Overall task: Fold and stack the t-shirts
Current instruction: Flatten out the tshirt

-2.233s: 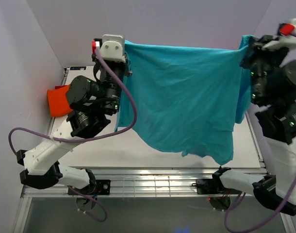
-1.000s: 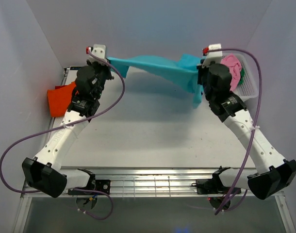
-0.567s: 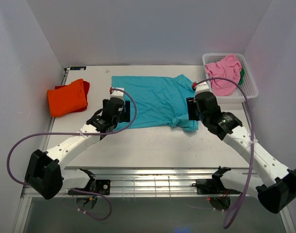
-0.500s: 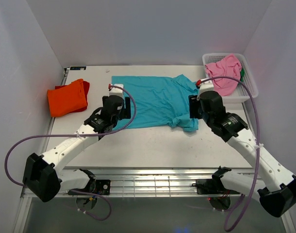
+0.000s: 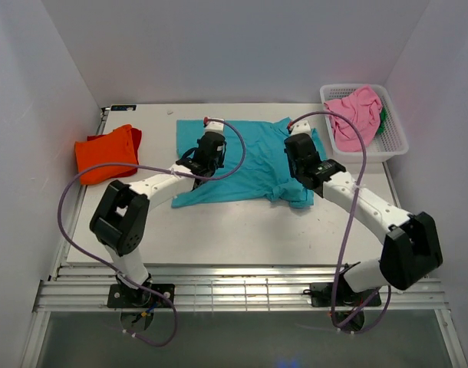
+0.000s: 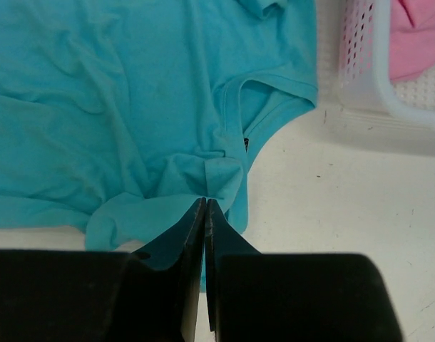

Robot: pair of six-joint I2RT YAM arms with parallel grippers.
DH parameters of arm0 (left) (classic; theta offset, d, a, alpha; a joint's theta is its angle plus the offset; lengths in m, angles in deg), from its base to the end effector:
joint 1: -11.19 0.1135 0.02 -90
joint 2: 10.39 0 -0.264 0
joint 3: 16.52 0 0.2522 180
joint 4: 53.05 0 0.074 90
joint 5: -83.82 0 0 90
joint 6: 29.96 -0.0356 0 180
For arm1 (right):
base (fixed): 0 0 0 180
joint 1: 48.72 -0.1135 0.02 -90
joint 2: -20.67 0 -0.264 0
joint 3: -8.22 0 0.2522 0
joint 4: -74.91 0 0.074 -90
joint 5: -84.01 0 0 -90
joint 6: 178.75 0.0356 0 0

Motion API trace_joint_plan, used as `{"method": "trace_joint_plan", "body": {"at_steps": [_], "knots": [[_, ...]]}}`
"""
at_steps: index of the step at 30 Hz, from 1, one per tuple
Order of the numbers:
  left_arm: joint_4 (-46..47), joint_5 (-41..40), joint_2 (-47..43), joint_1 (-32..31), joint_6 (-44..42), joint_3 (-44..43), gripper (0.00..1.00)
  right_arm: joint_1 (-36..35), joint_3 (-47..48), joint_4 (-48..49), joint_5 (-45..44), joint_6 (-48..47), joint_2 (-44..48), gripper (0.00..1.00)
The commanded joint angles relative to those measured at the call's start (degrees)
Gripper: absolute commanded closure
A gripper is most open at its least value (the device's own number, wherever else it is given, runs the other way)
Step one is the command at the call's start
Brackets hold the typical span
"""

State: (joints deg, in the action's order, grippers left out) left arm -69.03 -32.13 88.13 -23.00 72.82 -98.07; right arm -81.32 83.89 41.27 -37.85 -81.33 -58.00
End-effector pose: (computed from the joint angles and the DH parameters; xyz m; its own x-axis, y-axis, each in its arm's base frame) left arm 0.3308 -0.2059 0.2433 -0.4833 0.0879 -0.8710 0.0970 0.9942 0.0465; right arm 0.2659 0.1478 0.2969 -0.5116 -0.1970 -0.8364 -0.0350 0.9773 -0.2087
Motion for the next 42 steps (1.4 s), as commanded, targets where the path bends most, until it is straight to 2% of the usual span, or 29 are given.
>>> {"method": "trace_joint_plan", "body": {"at_steps": [1, 6, 14, 18, 29, 34, 36, 38, 40, 42], "knots": [[4.1, 4.1, 1.0, 1.0, -0.8, -2.3, 1.00, 1.6, 3.5, 5.4, -0.4, 0.3, -5.1, 0.92], [2.5, 4.9, 4.3, 1.4, 0.1, -2.3, 1.00, 3.1, 4.9, 6.3, 1.4, 0.1, -11.4, 0.92], [2.5, 5.1, 2.1, 1.4, 3.6, 7.0, 1.00, 3.0, -1.5, 6.6, 5.6, 2.4, -14.5, 0.92], [2.5, 5.8, 0.6, 1.4, 5.6, 10.5, 1.00, 2.8, -3.5, 3.0, 7.9, 4.4, -15.0, 0.92], [-0.3, 5.7, -7.8, 1.4, 10.3, 20.5, 1.00, -2.9, -12.0, -5.3, 13.8, 9.9, -3.6, 0.92], [-1.9, 3.1, -10.5, 1.4, 12.2, 24.5, 1.00, -4.3, -16.7, -5.2, 19.8, 12.0, 1.3, 0.92], [-2.4, 2.6, -12.5, 1.4, 12.9, 25.1, 1.00, -5.0, -16.9, -6.0, 19.6, 12.3, 3.4, 0.92], [-0.9, 2.5, -14.7, 1.4, 12.1, 25.8, 1.00, -5.2, -15.6, -6.5, 15.4, 11.8, 5.0, 0.92], [1.8, 2.9, -16.8, 1.4, 10.3, 24.7, 1.00, -5.1, -11.7, -5.8, 9.2, 10.5, 6.2, 0.92], [3.3, 2.6, -16.0, 1.7, 8.1, 20.2, 1.00, -3.6, -5.7, -5.6, 6.4, 8.7, 4.1, 0.90]]}}
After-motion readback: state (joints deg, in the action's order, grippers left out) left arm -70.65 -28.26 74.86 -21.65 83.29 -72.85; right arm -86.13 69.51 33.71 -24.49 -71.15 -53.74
